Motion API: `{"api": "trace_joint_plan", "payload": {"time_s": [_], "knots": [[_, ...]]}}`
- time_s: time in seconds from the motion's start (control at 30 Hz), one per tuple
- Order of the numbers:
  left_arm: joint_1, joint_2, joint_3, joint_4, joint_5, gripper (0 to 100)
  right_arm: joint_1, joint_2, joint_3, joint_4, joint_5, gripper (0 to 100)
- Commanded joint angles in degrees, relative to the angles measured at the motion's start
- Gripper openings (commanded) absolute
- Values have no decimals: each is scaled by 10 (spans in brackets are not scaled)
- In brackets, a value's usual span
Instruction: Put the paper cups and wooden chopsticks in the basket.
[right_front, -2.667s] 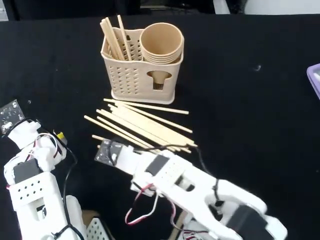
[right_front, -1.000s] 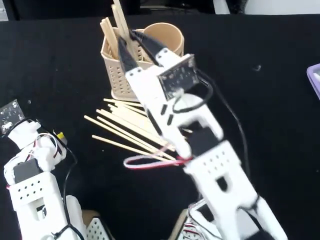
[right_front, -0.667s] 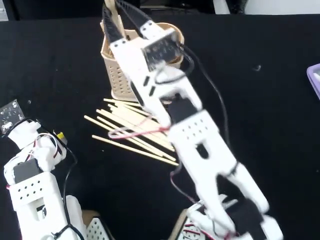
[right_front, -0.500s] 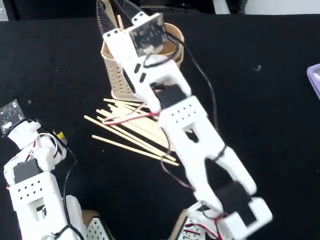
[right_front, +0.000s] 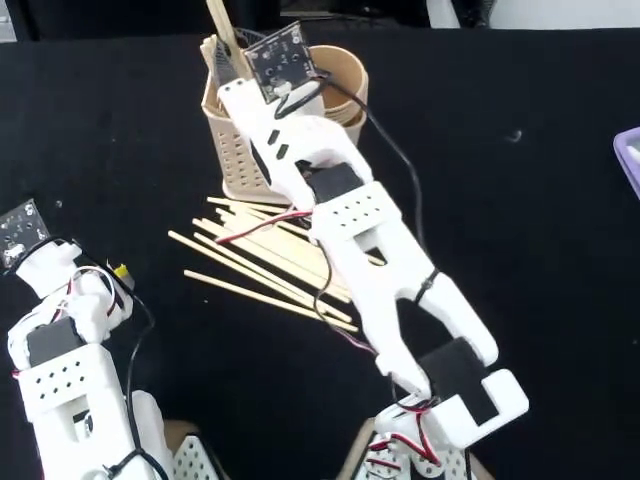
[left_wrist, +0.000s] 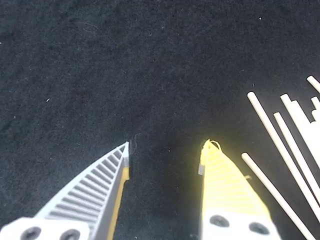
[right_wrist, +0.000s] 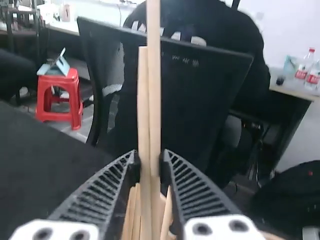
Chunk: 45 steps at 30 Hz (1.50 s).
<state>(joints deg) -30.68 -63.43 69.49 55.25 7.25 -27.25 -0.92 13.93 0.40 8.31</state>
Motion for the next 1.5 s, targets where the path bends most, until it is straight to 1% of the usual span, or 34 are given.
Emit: {"api": "trace_joint_plan", "payload": {"time_s": [0.0,0.1,0.23,0.3,0.4,0.47,0.53,0.6,0.67,0.8,0.87,0.97,1.07,1.17,1.3,1.4,1.47], "knots": [[0,2,-3,-9,0,227,7,-8,-15,18,-4,123],[0,2,-3,-9,0,227,7,-44,-20,27,-4,123],[0,2,-3,-9,0,227,0,-148,-16,125,-1,123],[0,2,-3,-9,0,227,-4,-213,-8,234,-1,123],[0,2,-3,-9,0,227,-6,-305,12,440,0,123],[0,2,-3,-9,0,227,-13,-353,39,557,0,123],[0,2,-3,-9,0,227,-17,-388,84,642,1,125],[0,2,-3,-9,0,228,-21,-408,151,685,1,127],[0,2,-3,-9,0,229,-24,-409,238,672,24,128],[0,2,-3,-9,0,229,-27,-367,412,520,96,146],[0,2,-3,-9,0,229,-39,-314,443,485,119,185],[0,2,-3,-9,0,229,-45,-211,425,481,152,219],[-2,2,-3,-9,0,229,-44,-124,389,484,171,219],[-3,2,-3,-9,0,229,-47,-74,371,484,178,210],[-1,2,-3,-10,0,229,-66,-65,358,511,190,122],[-1,2,-3,-10,0,229,-74,-66,354,523,200,5],[-1,2,-3,-10,0,229,-72,-67,342,543,201,18]]}}
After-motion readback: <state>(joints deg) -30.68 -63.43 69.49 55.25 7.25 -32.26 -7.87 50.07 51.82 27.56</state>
